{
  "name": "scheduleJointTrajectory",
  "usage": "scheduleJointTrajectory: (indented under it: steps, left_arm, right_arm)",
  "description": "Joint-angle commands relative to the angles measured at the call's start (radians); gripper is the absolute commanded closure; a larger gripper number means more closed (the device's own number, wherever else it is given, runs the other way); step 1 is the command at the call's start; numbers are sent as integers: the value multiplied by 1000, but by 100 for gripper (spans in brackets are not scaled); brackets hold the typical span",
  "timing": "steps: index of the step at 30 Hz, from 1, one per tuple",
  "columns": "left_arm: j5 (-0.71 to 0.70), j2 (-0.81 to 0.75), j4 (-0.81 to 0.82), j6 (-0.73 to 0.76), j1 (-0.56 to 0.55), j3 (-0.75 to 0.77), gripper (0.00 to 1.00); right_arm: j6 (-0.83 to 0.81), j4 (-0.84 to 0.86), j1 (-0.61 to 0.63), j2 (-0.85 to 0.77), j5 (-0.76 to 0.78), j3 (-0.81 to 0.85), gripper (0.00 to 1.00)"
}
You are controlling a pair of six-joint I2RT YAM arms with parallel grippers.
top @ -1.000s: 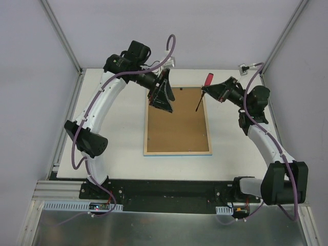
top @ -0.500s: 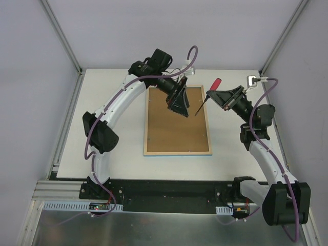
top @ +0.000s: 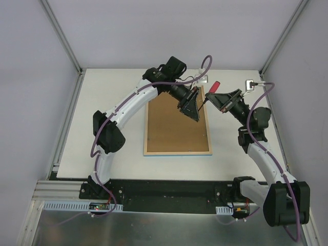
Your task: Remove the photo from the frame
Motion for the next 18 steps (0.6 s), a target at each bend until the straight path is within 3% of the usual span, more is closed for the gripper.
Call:
scheduleJointTrajectory:
  steps: [1, 3, 4, 6, 7, 9, 11, 13, 18]
  left_arm:
    - [49, -1, 32, -23, -11, 25, 72]
    - [48, -1, 34, -23, -17, 24, 87]
    - [43, -1, 34, -23, -19, 21, 100]
    - [29, -15, 34, -8, -17, 1, 100]
    - [17, -30, 31, 6, -17, -25, 100]
    - [-15, -65, -6, 68, -15, -70, 100]
    - [-67, -102, -82, 165, -17, -103, 100]
    - [-118, -127, -173, 260, -19, -124, 100]
    - [-189, -121, -403, 395, -19, -105, 100]
  right_arm:
    - [-18, 81, 9, -30, 27, 3, 100]
    - [-19, 79, 10, -28, 27, 3, 100]
    - [-22, 79, 10, -28, 24, 5, 100]
    - [-71, 16, 10, -30, -5, 32, 96]
    - [-126, -81, 10, -31, -49, 72, 83]
    - [-281, -292, 7, -31, -154, 165, 48]
    - [-405, -460, 6, -23, -253, 233, 25]
    - [-517, -606, 4, -13, -356, 290, 18]
    - [-848, -1043, 7, -10, -429, 404, 17]
